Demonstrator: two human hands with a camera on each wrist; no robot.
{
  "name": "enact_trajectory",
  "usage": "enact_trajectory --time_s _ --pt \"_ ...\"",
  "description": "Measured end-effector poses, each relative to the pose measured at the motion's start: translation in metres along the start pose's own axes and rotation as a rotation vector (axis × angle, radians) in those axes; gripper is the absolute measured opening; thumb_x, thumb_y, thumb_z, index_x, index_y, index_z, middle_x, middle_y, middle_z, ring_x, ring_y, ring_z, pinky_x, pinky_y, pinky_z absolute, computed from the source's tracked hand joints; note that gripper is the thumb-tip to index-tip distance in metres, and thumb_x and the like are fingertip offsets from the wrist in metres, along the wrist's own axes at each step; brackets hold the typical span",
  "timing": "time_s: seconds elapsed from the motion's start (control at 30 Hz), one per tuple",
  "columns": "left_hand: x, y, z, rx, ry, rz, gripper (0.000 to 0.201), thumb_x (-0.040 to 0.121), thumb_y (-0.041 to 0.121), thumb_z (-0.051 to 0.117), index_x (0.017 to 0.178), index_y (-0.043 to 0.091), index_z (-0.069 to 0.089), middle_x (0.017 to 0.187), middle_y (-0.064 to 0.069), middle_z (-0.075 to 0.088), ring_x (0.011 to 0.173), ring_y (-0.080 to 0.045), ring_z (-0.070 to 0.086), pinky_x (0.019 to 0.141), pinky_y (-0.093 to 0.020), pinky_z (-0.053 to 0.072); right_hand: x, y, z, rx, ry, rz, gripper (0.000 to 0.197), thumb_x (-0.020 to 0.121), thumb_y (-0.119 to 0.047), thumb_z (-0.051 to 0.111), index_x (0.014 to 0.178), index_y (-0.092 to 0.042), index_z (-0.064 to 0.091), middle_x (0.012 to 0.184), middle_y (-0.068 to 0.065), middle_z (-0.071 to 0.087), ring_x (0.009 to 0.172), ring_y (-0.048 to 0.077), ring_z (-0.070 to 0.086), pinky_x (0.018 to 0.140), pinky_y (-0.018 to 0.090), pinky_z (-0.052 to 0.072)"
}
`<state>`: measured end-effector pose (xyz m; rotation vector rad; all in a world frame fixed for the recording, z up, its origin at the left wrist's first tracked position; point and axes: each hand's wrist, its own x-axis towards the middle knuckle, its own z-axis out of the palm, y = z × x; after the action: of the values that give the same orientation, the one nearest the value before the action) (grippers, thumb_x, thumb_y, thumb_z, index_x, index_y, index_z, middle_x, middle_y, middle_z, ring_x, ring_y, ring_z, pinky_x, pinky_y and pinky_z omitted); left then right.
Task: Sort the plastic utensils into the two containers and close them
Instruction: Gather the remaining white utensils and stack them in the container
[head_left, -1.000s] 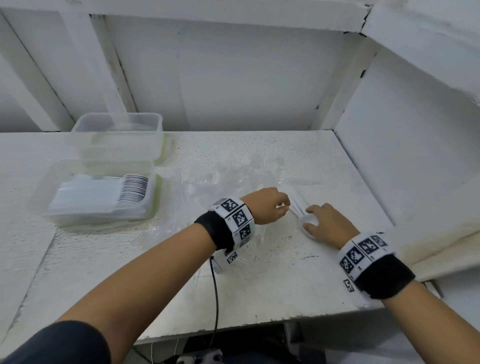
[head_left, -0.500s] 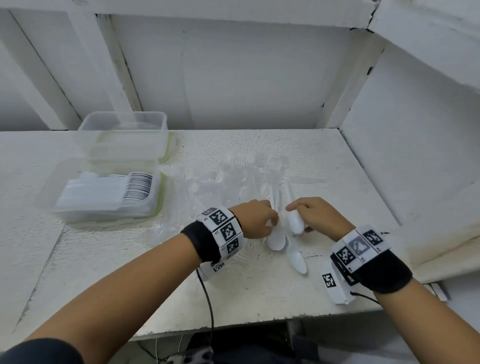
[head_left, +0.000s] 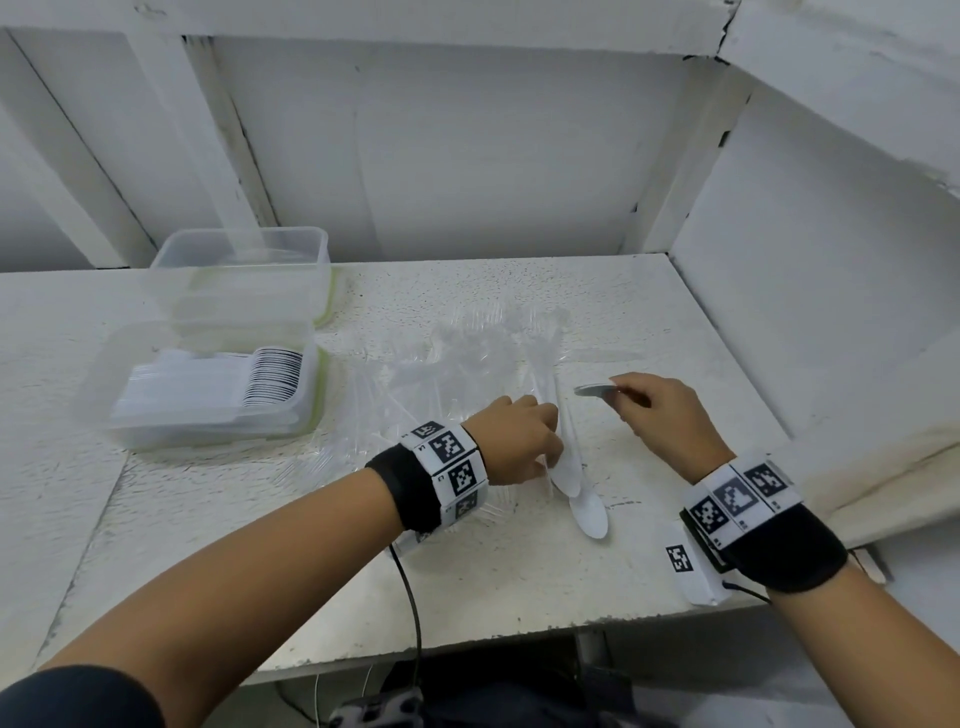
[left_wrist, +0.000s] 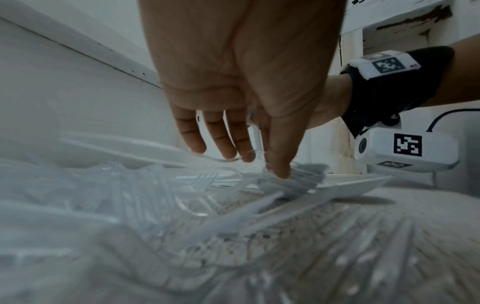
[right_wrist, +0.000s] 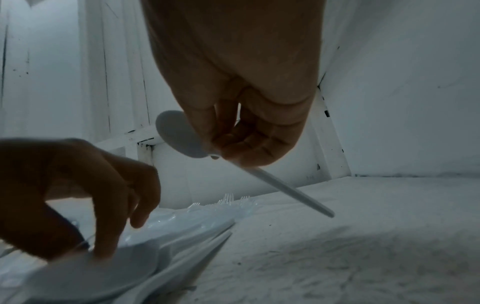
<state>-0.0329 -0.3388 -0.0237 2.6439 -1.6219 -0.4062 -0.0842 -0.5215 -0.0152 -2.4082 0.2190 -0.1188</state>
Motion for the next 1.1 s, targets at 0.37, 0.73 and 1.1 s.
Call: enact_trajectory --time_s 0.37,0.73,1.1 --pt "-0.011 -0.020 -0.003 0.061 -0.015 -0.025 0.022 0.091 0.027 0.056 0.108 0.013 0.056 0.120 -0.005 0.048 0.108 -0.023 0.048 0.086 -0.032 0.038 -0.002 0.002 0.003 -0.014 0.034 -0.040 0.018 0.090 -0.019 0.059 0.104 -0.014 0.070 0.099 0.008 0.062 0.089 0.011 0.053 0.083 0.018 0.038" --pt "-0.014 -0.040 -0.013 0.142 0.162 0.084 0.035 0.094 0.041 0.047 0.099 0.007 0.057 0.104 -0.008 0.052 0.088 -0.023 0.050 0.074 -0.029 0.035 0.004 0.002 0.006 -0.065 -0.042 -0.037 0.022 0.097 -0.019 0.046 0.106 -0.005 0.060 0.102 0.006 0.063 0.087 0.017 0.056 0.070 0.025 0.039" --pt "-0.032 -0.053 -0.043 -0.544 0.622 -0.273 0.025 0.096 0.037 0.044 0.093 0.013 0.047 0.085 -0.007 0.063 0.077 -0.022 0.058 0.065 -0.020 0.044 0.019 0.004 0.019 -0.434 -0.385 -0.201 0.007 0.090 -0.016 0.054 0.096 -0.018 0.058 0.086 0.000 0.045 0.072 0.013 0.045 0.069 0.029 0.037"
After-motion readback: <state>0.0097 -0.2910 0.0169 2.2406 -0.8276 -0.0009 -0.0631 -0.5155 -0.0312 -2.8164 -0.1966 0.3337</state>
